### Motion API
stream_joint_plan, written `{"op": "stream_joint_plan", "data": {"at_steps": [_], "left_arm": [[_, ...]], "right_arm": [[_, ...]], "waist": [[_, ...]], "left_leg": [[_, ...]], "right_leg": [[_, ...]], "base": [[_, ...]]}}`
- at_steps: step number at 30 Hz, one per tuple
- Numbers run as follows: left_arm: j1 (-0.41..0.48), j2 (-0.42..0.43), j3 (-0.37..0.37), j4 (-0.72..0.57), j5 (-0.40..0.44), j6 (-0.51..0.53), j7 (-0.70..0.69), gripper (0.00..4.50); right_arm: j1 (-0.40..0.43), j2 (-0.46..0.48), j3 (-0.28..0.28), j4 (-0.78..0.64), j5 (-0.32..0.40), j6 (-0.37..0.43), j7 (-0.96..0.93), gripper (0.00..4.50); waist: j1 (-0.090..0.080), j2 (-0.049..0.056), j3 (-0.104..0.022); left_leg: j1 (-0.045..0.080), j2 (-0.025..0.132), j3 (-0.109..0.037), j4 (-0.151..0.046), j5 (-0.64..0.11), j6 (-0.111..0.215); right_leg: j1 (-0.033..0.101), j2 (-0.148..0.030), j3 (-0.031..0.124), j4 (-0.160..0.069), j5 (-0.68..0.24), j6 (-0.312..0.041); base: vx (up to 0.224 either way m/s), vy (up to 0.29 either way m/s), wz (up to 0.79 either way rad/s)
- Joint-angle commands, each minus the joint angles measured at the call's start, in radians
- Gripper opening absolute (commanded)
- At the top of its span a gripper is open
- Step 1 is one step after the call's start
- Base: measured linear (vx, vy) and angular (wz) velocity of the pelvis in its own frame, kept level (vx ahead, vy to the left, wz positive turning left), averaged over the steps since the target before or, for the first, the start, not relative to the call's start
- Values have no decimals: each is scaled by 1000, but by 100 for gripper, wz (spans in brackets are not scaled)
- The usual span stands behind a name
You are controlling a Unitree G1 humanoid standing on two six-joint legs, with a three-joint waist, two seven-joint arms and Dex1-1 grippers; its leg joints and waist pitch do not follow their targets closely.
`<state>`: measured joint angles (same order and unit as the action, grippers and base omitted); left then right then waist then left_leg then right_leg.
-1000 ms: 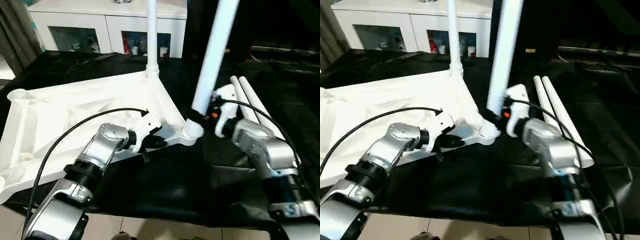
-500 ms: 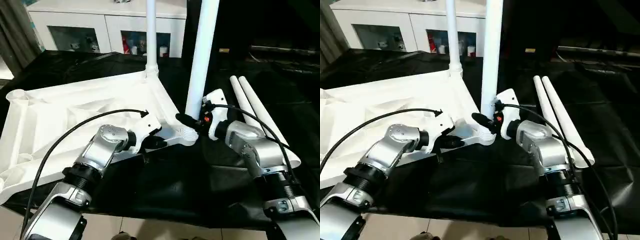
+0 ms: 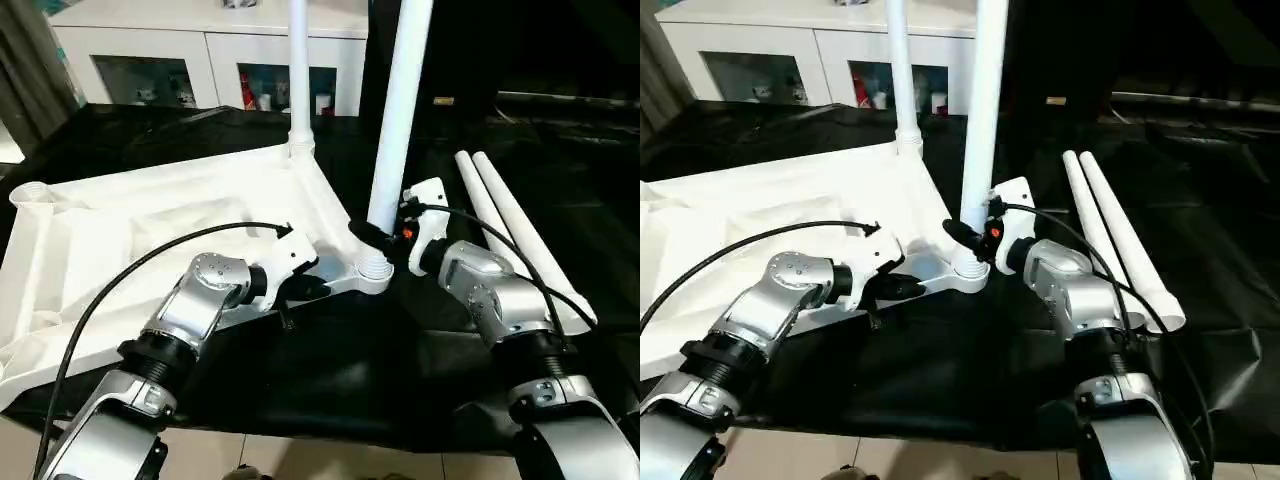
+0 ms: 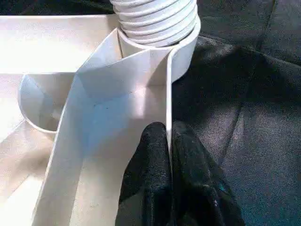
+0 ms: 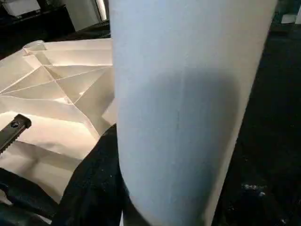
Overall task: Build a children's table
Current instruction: Insert table leg to table base
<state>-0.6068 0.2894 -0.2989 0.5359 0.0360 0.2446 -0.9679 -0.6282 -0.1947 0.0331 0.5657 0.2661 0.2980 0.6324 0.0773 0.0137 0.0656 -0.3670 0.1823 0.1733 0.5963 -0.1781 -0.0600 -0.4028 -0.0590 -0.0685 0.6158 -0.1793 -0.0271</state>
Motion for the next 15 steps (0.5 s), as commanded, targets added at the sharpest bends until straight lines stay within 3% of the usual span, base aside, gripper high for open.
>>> {"op": "stream_joint_plan", "data": {"at_steps": [1,6,9,11,12,13,15], "left_arm": [[6,-20,38,9,-35,-33,14,0],[0,-25,49,16,-36,-33,39,0],[-2,-26,51,23,-35,-40,48,0],[-4,-26,51,25,-34,-41,49,0],[-7,-26,50,28,-33,-44,50,0],[-8,-26,50,29,-33,-44,50,0],[-12,-24,47,34,-32,-48,46,0]], "right_arm": [[10,-3,-27,38,2,-5,-3,189],[47,1,-78,32,49,-14,-2,189],[113,17,-109,4,76,-57,-3,189],[130,22,-111,0,75,-70,-4,189],[164,27,-95,-16,57,-98,1,189],[167,27,-92,-19,54,-100,2,189],[184,20,-54,-44,21,-108,8,189]], "waist": [[5,-20,-75],[11,-19,-77],[17,-18,-78],[17,-19,-79],[18,-12,-76],[17,-15,-75],[17,-12,-76]], "left_leg": [[5,42,-11,-63,-142,42],[6,43,-10,-62,-132,51],[6,44,-10,-62,-130,56],[6,45,-11,-63,-129,56],[5,44,-11,-64,-138,54],[5,44,-11,-64,-144,52],[5,42,-12,-65,-148,49]], "right_leg": [[57,-90,52,-78,-245,-186],[56,-90,53,-78,-238,-182],[55,-92,53,-77,-228,-179],[56,-91,52,-76,-223,-181],[54,-91,51,-80,-238,-179],[53,-91,52,-81,-246,-174],[54,-91,51,-82,-259,-171]], "base": [[0,0,0],[0,0,0],[0,0,0],[0,0,0],[0,0,0],[0,0,0],[0,0,0]]}}
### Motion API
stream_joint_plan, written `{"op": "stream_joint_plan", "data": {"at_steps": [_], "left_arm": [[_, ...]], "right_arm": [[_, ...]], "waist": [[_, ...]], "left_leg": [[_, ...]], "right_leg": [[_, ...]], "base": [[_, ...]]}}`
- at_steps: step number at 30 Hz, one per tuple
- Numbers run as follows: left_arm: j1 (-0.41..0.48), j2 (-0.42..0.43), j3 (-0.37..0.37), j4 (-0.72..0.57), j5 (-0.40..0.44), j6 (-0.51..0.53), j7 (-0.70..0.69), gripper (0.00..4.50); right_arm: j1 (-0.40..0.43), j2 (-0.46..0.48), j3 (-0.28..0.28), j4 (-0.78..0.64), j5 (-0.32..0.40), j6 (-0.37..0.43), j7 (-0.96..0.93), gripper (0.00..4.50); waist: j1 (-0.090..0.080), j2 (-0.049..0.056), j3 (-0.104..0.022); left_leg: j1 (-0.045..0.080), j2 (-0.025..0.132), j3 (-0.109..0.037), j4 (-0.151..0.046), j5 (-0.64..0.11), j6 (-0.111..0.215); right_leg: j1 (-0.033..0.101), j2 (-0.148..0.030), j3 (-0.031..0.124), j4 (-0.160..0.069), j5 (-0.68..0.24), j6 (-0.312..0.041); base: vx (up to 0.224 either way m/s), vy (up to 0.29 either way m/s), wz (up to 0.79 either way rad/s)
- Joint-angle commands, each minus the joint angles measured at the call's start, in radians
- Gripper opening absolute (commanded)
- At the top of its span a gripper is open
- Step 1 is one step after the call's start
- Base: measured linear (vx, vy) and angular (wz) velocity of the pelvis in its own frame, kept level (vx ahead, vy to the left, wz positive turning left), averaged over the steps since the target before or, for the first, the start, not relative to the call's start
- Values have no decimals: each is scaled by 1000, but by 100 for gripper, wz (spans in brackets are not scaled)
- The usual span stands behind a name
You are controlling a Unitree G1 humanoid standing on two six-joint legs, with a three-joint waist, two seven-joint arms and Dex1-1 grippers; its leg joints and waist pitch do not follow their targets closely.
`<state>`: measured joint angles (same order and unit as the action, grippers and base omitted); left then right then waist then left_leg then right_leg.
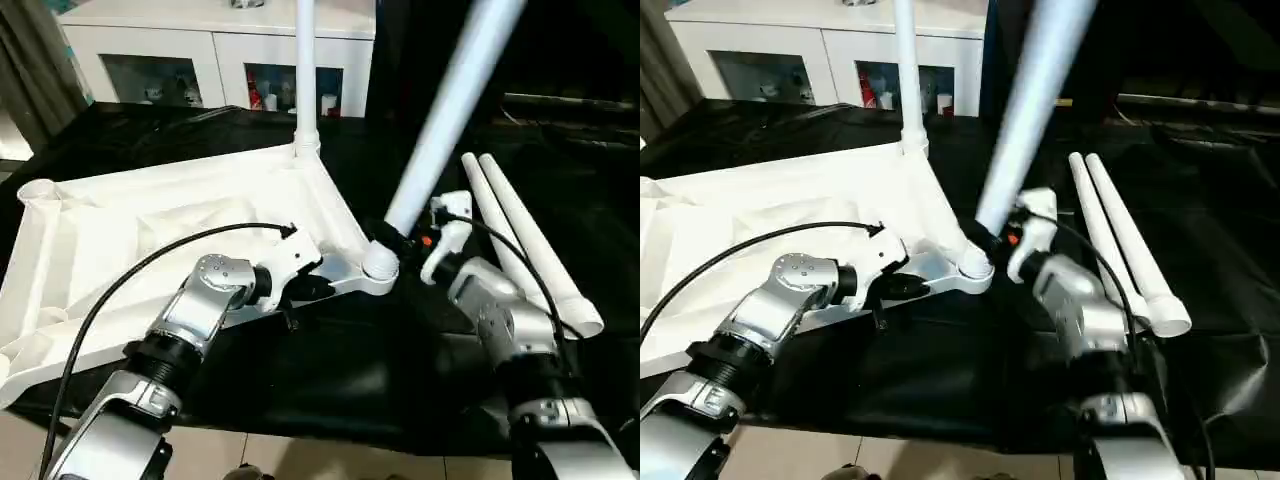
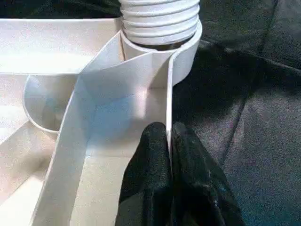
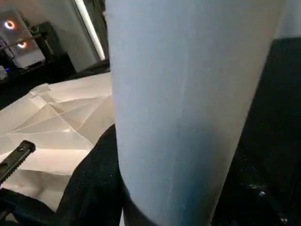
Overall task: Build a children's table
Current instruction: Insert table leg to table base
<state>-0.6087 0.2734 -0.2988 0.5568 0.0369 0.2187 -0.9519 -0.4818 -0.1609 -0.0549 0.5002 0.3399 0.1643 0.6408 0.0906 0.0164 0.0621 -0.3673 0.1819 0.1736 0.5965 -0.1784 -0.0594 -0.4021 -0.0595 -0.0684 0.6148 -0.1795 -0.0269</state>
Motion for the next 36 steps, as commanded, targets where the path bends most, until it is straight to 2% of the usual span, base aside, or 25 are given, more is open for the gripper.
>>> {"op": "stream_joint_plan", "data": {"at_steps": [1,5,11,12,14,15,17,20,22,23,24,26,27,29,30,31,32,33,34,35,36], "left_arm": [[-10,-8,46,13,-32,-22,30,0],[-18,-3,36,20,-25,-34,14,0],[-25,0,29,27,-19,-46,3,0],[-26,1,28,27,-19,-47,2,0],[-26,3,25,28,-17,-52,-1,0],[-27,3,24,30,-16,-55,-3,0],[-28,3,25,31,-16,-56,-2,0],[-27,2,28,30,-18,-58,0,0],[-26,2,30,28,-19,-60,0,0],[-25,2,30,28,-19,-60,1,0],[-25,1,30,27,-18,-61,2,0],[-24,1,30,27,-18,-61,3,0],[-24,0,31,26,-18,-62,4,0],[-25,-1,31,28,-17,-63,6,0],[-27,-2,30,29,-17,-64,5,0],[-29,-2,31,31,-17,-65,5,0],[-30,-2,31,32,-16,-65,5,0],[-32,-2,31,33,-16,-66,4,0],[-33,-1,31,34,-16,-66,3,0],[-34,-1,31,35,-17,-67,2,0],[-35,0,31,35,-17,-67,1,0]], "right_arm": [[39,-15,39,18,-58,25,0,189],[24,-49,129,-7,-130,26,33,189],[-16,-77,194,23,-179,59,86,189],[-18,-79,199,26,-183,61,91,189],[-25,-88,219,40,-199,66,108,189],[-28,-96,233,53,-210,71,122,189],[-29,-96,232,58,-211,68,123,189],[-32,-81,190,82,-175,70,115,189],[-46,-54,97,107,-96,81,85,189],[-49,-50,83,112,-85,81,78,189],[-58,-41,34,128,-50,81,55,189],[-60,-39,18,132,-39,83,50,188],[-55,-37,-25,141,-10,76,33,188],[-42,-33,-53,136,13,68,23,188],[-31,-31,-60,128,18,66,19,188],[-12,-29,-62,112,17,56,16,188],[2,-27,-58,98,9,46,14,188],[22,-25,-43,74,-6,32,14,188],[36,-23,-34,57,-18,22,15,188],[53,-24,-12,36,-43,8,8,188],[64,-24,3,23,-61,-1,3,188]], "waist": [[3,-15,-73],[2,-12,-72],[2,-16,-72],[0,-22,-72],[2,-18,-72],[0,-30,-72],[2,-23,-71],[1,-25,-72],[1,-27,-72],[1,-27,-73],[1,-25,-73],[0,-25,-73],[0,-22,-74],[2,-20,-75],[3,-15,-75],[2,-19,-76],[3,-15,-75],[4,-17,-75],[5,-17,-75],[6,-12,-76],[6,-14,-76]], "left_leg": [[5,42,-12,-65,-147,48],[7,42,-13,-66,-165,39],[6,41,-13,-65,-165,46],[6,42,-12,-65,-166,47],[6,42,-13,-65,-164,47],[6,43,-11,-65,-165,49],[7,43,-12,-66,-167,49],[8,44,-13,-68,-183,44],[9,45,-14,-68,-190,45],[9,45,-14,-68,-191,45],[10,46,-14,-69,-193,43],[9,46,-15,-70,-190,41],[10,47,-14,-70,-192,39],[9,46,-14,-69,-188,39],[9,46,-15,-69,-186,38],[8,46,-14,-69,-182,39],[8,46,-14,-70,-185,39],[8,46,-14,-70,-186,37],[9,46,-14,-70,-187,37],[9,46,-14,-71,-190,34],[8,45,-14,-71,-188,35]], "right_leg": [[54,-89,51,-82,-261,-169],[53,-89,51,-85,-291,-160],[54,-88,51,-85,-290,-162],[53,-88,52,-86,-290,-162],[53,-89,51,-84,-287,-163],[53,-88,51,-85,-282,-163],[51,-89,52,-85,-286,-162],[51,-90,52,-86,-299,-160],[51,-91,52,-88,-315,-158],[52,-92,53,-88,-313,-159],[51,-92,52,-89,-313,-161],[50,-90,50,-87,-304,-166],[50,-90,51,-87,-283,-173],[52,-92,52,-86,-273,-176],[52,-92,51,-84,-269,-178],[53,-90,51,-84,-256,-180],[52,-90,51,-85,-252,-181],[53,-90,51,-85,-255,-177],[52,-91,51,-86,-259,-175],[51,-89,51,-87,-258,-171],[52,-89,50,-86,-255,-169]], "base": [[0,0,0],[0,0,0],[0,0,0],[0,0,0],[0,0,0],[0,0,0],[0,0,0],[0,0,0],[0,0,0],[0,0,0],[0,0,0],[0,0,0],[0,0,0],[0,0,0],[0,0,0],[0,0,0],[0,0,0],[0,0,0],[0,0,0],[0,0,0],[0,0,0]]}}
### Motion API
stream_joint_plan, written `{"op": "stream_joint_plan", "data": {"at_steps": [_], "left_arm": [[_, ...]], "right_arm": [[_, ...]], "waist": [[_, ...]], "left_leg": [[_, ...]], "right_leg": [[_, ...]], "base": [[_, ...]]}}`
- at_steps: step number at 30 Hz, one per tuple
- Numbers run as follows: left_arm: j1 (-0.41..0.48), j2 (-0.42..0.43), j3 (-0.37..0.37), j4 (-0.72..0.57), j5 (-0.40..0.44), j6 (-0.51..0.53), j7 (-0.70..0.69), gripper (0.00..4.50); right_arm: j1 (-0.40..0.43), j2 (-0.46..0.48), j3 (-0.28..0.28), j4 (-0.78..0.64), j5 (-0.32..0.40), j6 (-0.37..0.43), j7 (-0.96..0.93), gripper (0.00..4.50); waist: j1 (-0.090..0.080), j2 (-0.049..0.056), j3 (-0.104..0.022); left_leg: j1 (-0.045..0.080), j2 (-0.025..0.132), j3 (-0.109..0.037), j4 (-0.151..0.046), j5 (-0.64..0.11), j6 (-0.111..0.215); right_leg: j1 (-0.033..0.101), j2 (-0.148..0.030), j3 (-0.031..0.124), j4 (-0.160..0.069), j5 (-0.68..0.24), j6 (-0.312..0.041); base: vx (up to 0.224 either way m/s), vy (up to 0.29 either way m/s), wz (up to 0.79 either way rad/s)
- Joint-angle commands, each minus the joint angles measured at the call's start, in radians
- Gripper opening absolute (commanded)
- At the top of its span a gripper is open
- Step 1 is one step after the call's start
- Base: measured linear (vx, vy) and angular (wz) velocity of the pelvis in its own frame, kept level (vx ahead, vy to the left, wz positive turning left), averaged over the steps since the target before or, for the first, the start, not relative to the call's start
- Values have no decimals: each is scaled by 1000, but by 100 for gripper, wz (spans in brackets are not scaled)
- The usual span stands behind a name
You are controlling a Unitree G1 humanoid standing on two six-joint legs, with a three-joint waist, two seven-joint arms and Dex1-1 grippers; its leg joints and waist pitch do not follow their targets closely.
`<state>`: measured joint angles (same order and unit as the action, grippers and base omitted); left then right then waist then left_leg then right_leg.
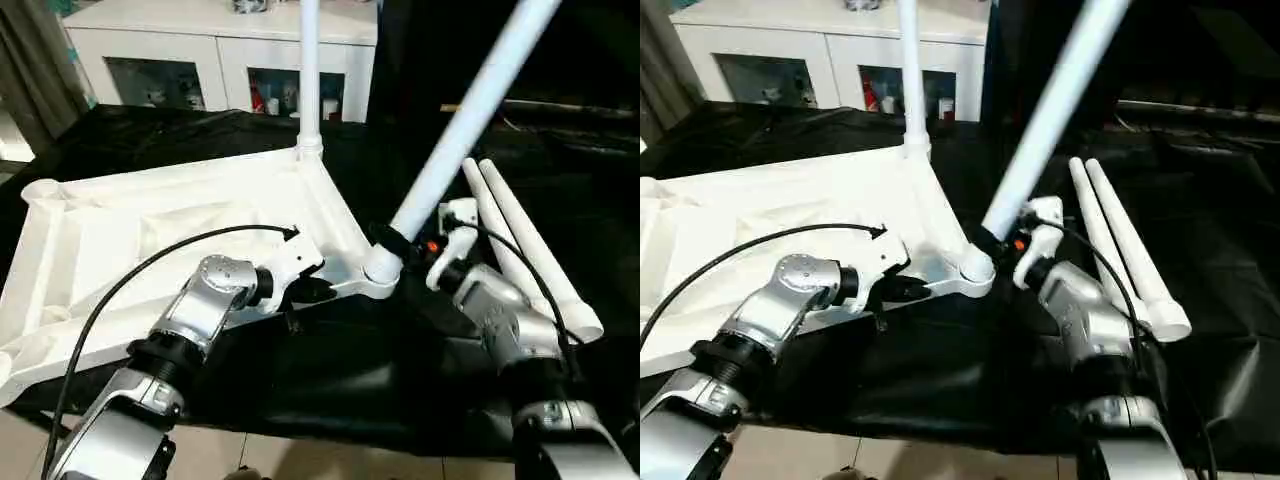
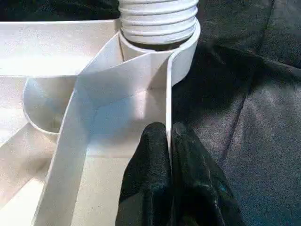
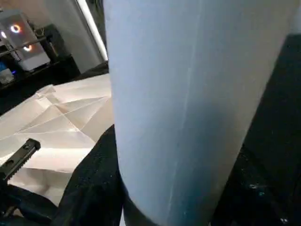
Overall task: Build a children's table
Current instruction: Insert table leg to table base
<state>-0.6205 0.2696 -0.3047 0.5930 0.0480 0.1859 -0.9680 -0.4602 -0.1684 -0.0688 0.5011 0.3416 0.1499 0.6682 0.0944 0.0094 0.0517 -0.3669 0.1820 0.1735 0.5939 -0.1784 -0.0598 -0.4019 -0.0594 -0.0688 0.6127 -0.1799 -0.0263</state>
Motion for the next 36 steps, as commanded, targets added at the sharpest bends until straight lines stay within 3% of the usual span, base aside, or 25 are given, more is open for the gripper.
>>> {"op": "stream_joint_plan", "data": {"at_steps": [1,4,8,12,15,21,26,31,33,36], "left_arm": [[-24,5,36,1,-27,-36,16,0],[-26,7,34,4,-23,-38,11,0],[-27,6,31,4,-20,-40,8,0],[-19,8,26,-7,-21,-44,-6,0],[-14,10,23,-14,-22,-48,-14,0],[16,38,-8,-70,-31,-55,-98,0],[32,64,-26,-109,-37,-59,-155,0],[55,110,-38,-183,-82,-66,-272,0],[79,154,-55,-255,-118,-25,-356,0],[93,179,-67,-299,-136,4,-402,0]], "right_arm": [[58,-19,45,-1,-85,0,-23,188],[76,-26,103,-39,-124,-6,-16,188],[65,-35,125,-29,-139,-3,-6,188],[46,-63,174,0,-160,83,48,188],[32,-76,196,36,-185,82,70,188],[-58,-74,192,183,-195,42,108,188],[-79,-83,203,205,-185,46,171,188],[-6,-120,237,123,-161,31,318,188],[55,-151,261,48,-140,32,399,188],[80,-165,270,20,-132,29,433,188]], "waist": [[3,-3,-64],[3,0,-63],[-1,-4,-61],[-3,-10,-61],[-3,-11,-60],[-11,-10,-60],[-18,-12,-59],[-14,-13,-61],[-9,-12,-61],[-4,-9,-58]], "left_leg": [[8,45,-15,-70,-195,31],[10,45,-17,-72,-216,24],[10,46,-18,-74,-238,23],[9,45,-16,-73,-226,33],[7,45,-16,-72,-223,34],[9,49,-19,-75,-249,24],[11,50,-19,-77,-267,22],[13,55,-19,-79,-264,28],[15,58,-18,-81,-269,31],[19,58,-19,-86,-309,16]], "right_leg": [[50,-89,51,-87,-271,-164],[50,-90,51,-89,-304,-157],[49,-90,52,-91,-319,-159],[50,-90,53,-90,-318,-161],[50,-91,52,-90,-326,-160],[48,-92,52,-90,-330,-170],[48,-91,53,-89,-325,-176],[50,-92,55,-87,-285,-184],[48,-90,55,-85,-266,-188],[43,-89,54,-87,-304,-189]], "base": [[0,0,0],[0,0,0],[0,0,0],[0,0,0],[0,0,0],[0,0,0],[0,0,0],[0,0,0],[0,0,0],[0,0,0]]}}
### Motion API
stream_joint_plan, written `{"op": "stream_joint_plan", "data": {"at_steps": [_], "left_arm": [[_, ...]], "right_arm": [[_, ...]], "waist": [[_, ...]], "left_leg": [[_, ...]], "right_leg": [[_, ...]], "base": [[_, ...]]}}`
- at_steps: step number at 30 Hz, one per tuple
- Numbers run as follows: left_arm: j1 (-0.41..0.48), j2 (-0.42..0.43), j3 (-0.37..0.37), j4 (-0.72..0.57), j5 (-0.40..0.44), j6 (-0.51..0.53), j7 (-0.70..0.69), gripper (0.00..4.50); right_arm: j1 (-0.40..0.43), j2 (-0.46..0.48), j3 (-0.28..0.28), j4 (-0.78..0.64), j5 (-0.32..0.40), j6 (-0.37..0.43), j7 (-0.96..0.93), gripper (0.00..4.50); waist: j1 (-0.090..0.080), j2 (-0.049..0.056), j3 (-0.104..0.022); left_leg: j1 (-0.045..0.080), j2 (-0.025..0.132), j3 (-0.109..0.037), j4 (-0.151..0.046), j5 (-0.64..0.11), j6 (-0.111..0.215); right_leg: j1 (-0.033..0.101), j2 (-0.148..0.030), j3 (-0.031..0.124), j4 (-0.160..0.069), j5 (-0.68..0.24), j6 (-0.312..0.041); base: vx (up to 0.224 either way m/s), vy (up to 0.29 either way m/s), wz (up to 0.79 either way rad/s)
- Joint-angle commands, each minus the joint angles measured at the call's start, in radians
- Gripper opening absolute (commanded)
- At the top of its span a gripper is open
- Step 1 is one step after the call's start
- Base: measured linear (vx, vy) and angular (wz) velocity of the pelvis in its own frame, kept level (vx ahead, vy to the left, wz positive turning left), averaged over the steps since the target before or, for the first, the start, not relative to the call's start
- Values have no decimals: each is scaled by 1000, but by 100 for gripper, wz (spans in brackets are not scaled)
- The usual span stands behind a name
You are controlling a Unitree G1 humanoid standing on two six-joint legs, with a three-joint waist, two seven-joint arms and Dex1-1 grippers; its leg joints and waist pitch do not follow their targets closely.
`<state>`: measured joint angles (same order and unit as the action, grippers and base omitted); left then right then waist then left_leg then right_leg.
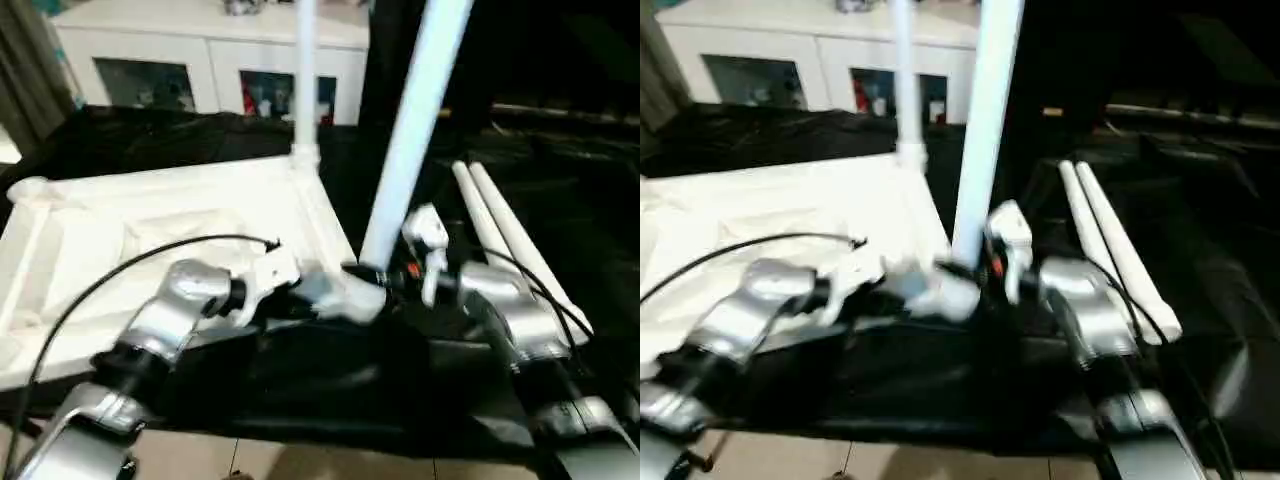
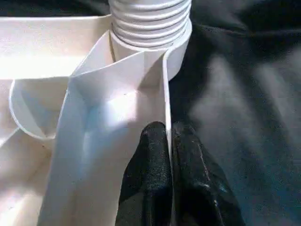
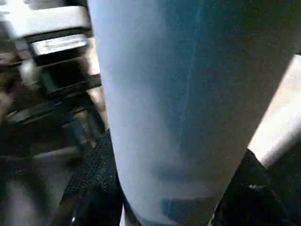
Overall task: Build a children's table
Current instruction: Insert table leg to table base, then rotate leg to tighten
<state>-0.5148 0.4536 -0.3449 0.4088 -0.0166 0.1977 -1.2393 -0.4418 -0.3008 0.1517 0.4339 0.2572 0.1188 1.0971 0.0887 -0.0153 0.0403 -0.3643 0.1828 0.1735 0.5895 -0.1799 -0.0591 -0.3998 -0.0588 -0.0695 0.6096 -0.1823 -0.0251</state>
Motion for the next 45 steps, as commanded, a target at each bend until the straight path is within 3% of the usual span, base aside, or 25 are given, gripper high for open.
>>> {"op": "stream_joint_plan", "data": {"at_steps": [1,3,5,7,9,10,11,12,13,15,17,18,20,22,24,27,35,36,39,43,45], "left_arm": [[0,16,-39,-154,-83,14,-163,0],[6,26,-44,-170,-81,17,-173,0],[8,27,-45,-174,-70,9,-168,0],[-1,16,-40,-151,-47,-1,-128,0],[-37,-16,-27,-63,8,-41,-13,0],[-52,-27,-23,-30,27,-46,33,0],[-63,-38,-17,-6,35,-38,68,0],[-75,-56,-5,19,35,-15,107,0],[-87,-79,11,42,28,18,147,0],[-100,-103,25,67,24,41,187,0],[-130,-161,51,125,26,91,287,0],[-141,-184,59,146,27,110,324,0],[-173,-254,89,202,39,177,452,0],[-193,-304,107,230,52,222,543,0],[-209,-365,119,243,57,265,628,0],[-208,-392,112,230,68,278,659,0],[-217,-393,100,263,86,257,696,0],[-218,-390,99,264,86,256,696,0],[-221,-382,97,265,89,241,689,0],[-218,-364,82,260,97,213,664,0],[-213,-352,77,256,95,192,643,0]], "right_arm": [[76,-41,52,67,-40,58,24,188],[80,-45,54,60,-41,54,34,188],[77,-41,46,66,-46,45,28,188],[66,-32,32,86,-53,36,-1,188],[28,-9,6,159,-89,24,-134,188],[11,1,-2,193,-108,13,-197,188],[-6,11,-13,226,-121,2,-259,188],[-29,25,-33,270,-130,-2,-343,188],[-51,38,-49,310,-131,12,-406,188],[-72,51,-61,349,-133,26,-470,188],[-117,83,-92,439,-130,58,-620,188],[-134,95,-105,472,-126,69,-679,188],[-182,127,-150,566,-99,77,-844,188],[-213,145,-178,625,-83,68,-952,188],[-251,166,-197,693,-83,43,-1052,188],[-270,180,-206,715,-79,31,-1083,188],[-321,218,-214,761,-71,-47,-1062,188],[-326,221,-219,763,-62,-56,-1032,244],[-347,224,-234,758,-47,-93,-976,261],[-372,215,-226,739,-54,-133,-905,306],[-380,207,-225,708,-40,-141,-832,310]], "waist": [[3,23,-46],[0,17,-43],[-3,22,-39],[-3,20,-36],[-7,20,-32],[-8,25,-30],[-11,20,-30],[-13,21,-30],[-20,21,-34],[-29,25,-36],[-40,27,-33],[-42,21,-36],[-45,26,-36],[-46,27,-35],[-47,21,-34],[-49,21,-35],[-49,19,-36],[-50,21,-36],[-51,22,-36],[-44,18,-39],[-36,21,-44]], "left_leg": [[19,58,-22,-83,-332,5],[20,56,-22,-85,-361,-2],[23,55,-25,-87,-396,-14],[28,54,-28,-87,-427,-21],[36,51,-31,-86,-461,-31],[43,48,-31,-84,-477,-37],[49,44,-36,-81,-500,-44],[48,44,-38,-82,-503,-46],[39,43,-44,-85,-496,-49],[31,48,-49,-91,-500,-48],[31,49,-49,-93,-517,-54],[37,46,-47,-89,-530,-50],[35,44,-46,-88,-513,-48],[42,44,-43,-85,-525,-44],[34,43,-44,-89,-530,-32],[36,41,-42,-87,-542,-24],[32,43,-39,-91,-530,-15],[32,43,-39,-90,-536,-16],[33,45,-40,-91,-542,-14],[24,45,-35,-92,-486,2],[14,47,-28,-92,-391,23]], "right_leg": [[40,-92,56,-87,-328,-186],[38,-90,56,-92,-364,-178],[35,-90,55,-98,-409,-169],[33,-92,54,-104,-465,-155],[27,-93,51,-114,-543,-131],[20,-92,49,-118,-572,-124],[21,-94,43,-126,-631,-100],[22,-96,42,-127,-649,-91],[30,-98,34,-126,-650,-79],[38,-98,29,-126,-599,-86],[33,-95,29,-122,-553,-110],[32,-96,27,-126,-558,-110],[32,-98,27,-125,-540,-122],[27,-99,24,-133,-545,-119],[34,-98,15,-136,-540,-105],[31,-100,7,-141,-545,-91],[26,-103,13,-138,-523,-97],[25,-103,13,-137,-524,-99],[25,-104,14,-139,-524,-102],[33,-105,19,-129,-466,-130],[44,-108,27,-118,-371,-167]], "base": [[0,0,0],[0,0,0],[0,0,0],[0,0,0],[0,0,0],[0,0,0],[0,0,0],[0,0,0],[0,0,0],[0,0,0],[0,0,0],[0,0,0],[0,0,0],[0,0,0],[0,0,0],[0,0,0],[0,0,0],[0,0,0],[0,0,0],[0,0,0],[0,0,0]]}}
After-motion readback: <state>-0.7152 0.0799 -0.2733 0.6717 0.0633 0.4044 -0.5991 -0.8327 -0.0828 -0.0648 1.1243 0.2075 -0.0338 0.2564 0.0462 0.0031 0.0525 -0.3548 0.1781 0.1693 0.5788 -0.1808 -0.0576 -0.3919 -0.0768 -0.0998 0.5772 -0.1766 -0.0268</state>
